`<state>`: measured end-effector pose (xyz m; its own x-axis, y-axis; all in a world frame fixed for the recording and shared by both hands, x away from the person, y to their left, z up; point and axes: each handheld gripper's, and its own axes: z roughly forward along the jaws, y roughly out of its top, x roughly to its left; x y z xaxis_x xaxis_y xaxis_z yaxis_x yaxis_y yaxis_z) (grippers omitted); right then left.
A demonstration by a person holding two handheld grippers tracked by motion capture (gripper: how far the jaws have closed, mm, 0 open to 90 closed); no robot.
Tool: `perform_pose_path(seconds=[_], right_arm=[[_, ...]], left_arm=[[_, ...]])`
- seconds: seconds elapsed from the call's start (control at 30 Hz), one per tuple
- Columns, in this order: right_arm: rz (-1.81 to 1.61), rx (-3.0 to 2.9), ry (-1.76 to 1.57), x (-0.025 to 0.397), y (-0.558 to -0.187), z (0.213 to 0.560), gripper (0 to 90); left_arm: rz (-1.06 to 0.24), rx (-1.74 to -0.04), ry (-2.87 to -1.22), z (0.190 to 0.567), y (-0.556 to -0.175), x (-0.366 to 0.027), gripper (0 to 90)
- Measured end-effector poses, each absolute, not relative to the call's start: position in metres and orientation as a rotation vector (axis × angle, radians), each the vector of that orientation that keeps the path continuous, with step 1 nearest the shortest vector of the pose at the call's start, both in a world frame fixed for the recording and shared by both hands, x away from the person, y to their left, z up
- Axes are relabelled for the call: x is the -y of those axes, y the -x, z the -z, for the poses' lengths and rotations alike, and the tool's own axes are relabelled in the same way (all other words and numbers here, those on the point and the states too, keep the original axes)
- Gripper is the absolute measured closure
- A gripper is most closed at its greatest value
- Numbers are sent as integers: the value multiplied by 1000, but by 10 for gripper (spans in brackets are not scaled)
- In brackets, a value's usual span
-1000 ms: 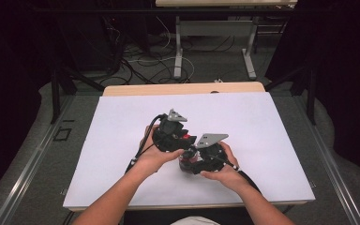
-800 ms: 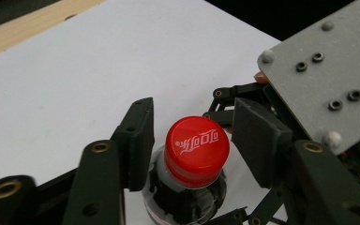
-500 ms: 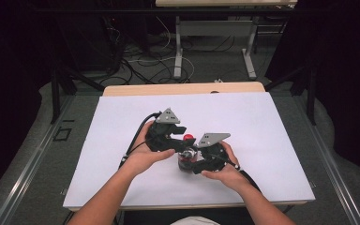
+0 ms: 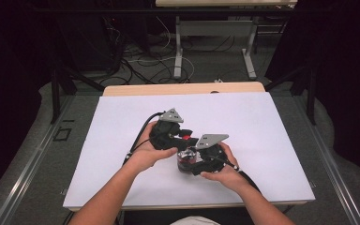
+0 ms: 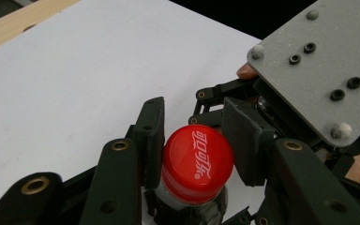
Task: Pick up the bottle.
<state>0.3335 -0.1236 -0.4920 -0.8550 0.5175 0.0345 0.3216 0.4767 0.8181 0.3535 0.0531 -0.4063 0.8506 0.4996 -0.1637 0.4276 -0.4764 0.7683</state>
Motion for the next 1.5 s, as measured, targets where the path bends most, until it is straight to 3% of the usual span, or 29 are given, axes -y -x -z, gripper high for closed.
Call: perform_pose_path(seconds=[0.27,0.4,0.63,0.8,1.23,1.5], right_arm=[[-1305,-2497,-743,122,-333,493,298],[-1306,-2499,-746,124,-333,493,297],[-1315,-2499,-745,125,-334,493,298],[-1327,-2510,-736,126,-334,491,298],[-1322,-2503,-720,124,-333,492,298],[-1317,-2510,-725,124,-333,493,298]], left_arm=[[-140,-946,-2135,399,-348,-43,607],[-149,-994,-2115,398,-347,-39,604],[-175,-801,-2121,392,-349,-51,448],[-165,-661,-2151,391,-349,-60,417],[-126,-559,-2193,400,-356,-62,464],[-85,-627,-2212,400,-355,-53,602]])
